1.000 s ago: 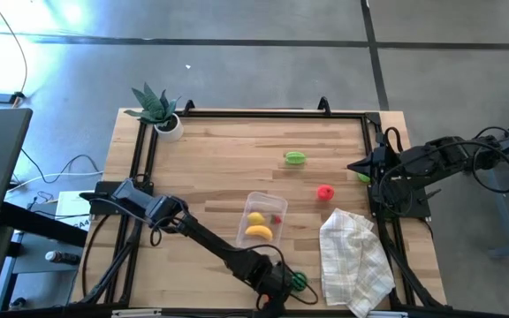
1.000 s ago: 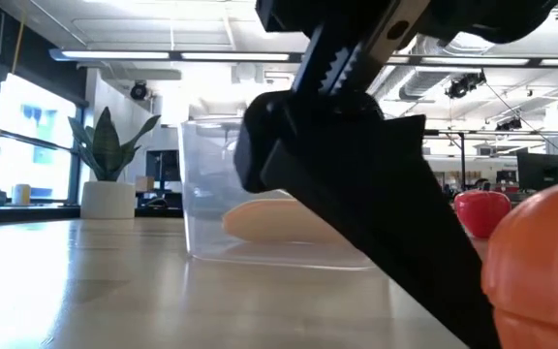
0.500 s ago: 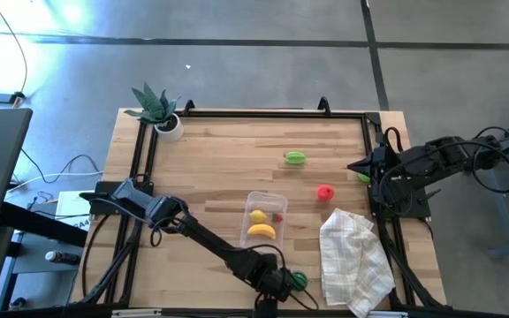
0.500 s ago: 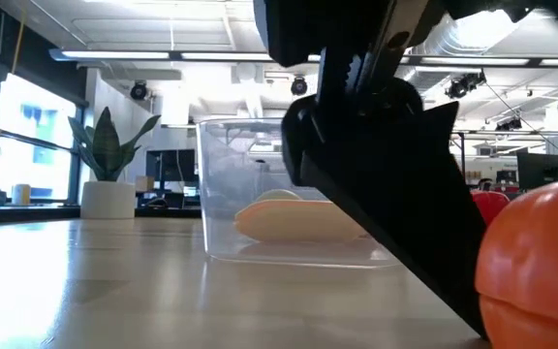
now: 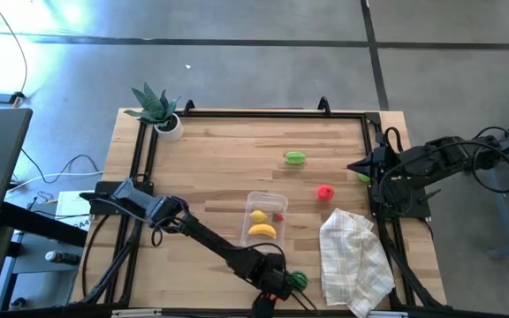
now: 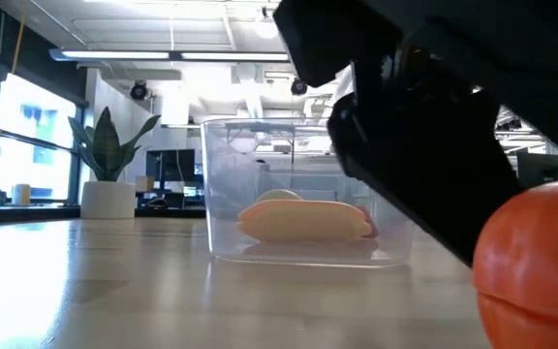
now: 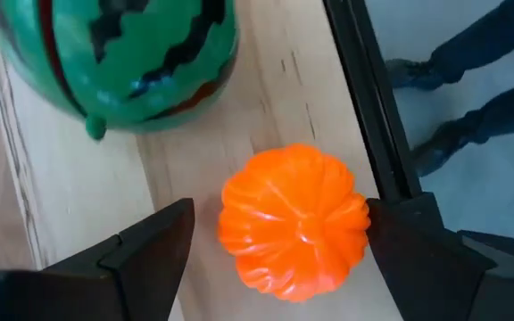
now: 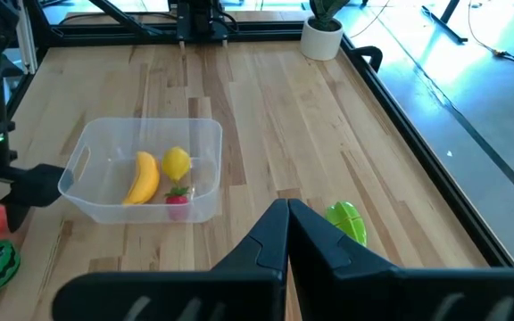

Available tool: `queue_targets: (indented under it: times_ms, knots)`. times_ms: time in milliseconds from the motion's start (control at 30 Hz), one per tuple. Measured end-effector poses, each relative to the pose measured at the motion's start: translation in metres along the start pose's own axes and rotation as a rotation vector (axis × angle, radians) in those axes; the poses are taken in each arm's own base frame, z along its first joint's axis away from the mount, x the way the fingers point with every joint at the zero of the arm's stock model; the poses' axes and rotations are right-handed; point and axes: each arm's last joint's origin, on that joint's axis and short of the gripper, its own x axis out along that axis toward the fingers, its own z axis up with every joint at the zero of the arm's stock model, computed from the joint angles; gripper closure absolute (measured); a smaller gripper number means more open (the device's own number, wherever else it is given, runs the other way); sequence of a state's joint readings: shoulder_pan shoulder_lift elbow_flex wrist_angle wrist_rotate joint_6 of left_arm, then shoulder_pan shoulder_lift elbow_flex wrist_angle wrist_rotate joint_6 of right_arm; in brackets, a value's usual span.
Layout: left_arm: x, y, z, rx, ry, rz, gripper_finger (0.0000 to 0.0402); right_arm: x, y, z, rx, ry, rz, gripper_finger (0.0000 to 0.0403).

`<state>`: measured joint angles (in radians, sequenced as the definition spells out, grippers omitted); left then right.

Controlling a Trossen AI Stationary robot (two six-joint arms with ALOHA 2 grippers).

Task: Pick and placing Produce into tupperware
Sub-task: Put the pumpkin into the transparent bin

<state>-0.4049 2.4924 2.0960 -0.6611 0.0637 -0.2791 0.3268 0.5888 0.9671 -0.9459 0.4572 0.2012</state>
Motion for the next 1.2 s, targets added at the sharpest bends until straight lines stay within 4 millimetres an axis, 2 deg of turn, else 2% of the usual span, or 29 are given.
queue_targets:
  times_ms: [567,867,1200]
  knots:
    - [-0.0009,-0.0014,-0.0024,0.382,0.026,-0.042,0.0085,0.0,0.0,0.0,0.0,0.0,0.0,0.0403]
    - [-0.0014,0.0014,-0.0028,0.457,0.035,0.031,0.0085,0.0,0.0,0.0,0.0,0.0,0.0,0.0403]
    - [-0.0015,-0.0008,0.0004,0.501,-0.001,0.0,0.0085,0.0,0.0,0.0,0.0,0.0,0.0,0.0403]
